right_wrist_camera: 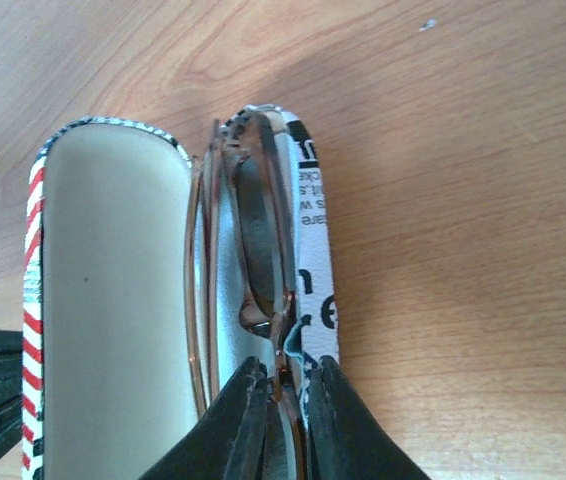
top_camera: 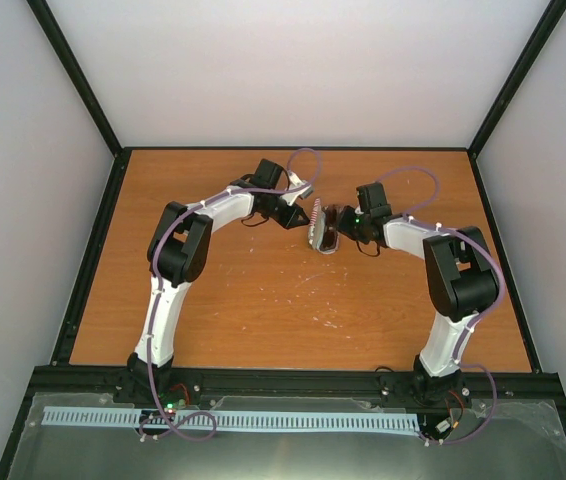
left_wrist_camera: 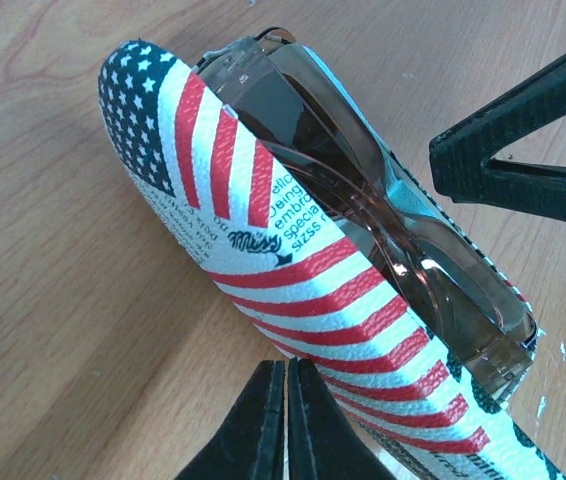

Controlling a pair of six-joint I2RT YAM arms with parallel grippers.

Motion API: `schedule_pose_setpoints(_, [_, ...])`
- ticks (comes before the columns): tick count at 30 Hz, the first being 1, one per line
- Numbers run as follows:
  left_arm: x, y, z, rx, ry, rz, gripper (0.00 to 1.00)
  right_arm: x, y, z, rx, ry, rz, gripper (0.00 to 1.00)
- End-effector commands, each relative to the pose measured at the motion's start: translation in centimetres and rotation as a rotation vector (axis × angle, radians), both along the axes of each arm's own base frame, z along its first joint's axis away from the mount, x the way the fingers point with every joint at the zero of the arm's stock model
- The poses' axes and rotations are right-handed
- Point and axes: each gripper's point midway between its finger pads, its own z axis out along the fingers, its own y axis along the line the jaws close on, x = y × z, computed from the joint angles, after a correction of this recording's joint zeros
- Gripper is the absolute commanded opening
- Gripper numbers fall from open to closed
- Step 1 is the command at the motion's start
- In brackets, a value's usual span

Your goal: Organize the sunglasses

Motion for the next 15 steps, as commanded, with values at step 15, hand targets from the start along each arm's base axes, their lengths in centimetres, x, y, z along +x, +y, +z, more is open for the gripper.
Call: schedule_pose_setpoints(15, [0.4,-1.5,3.5,-0.056,-0.047,-0.011,0.06,0.4,-2.6,-2.1,-0.126,0.007,-0.087,0.06])
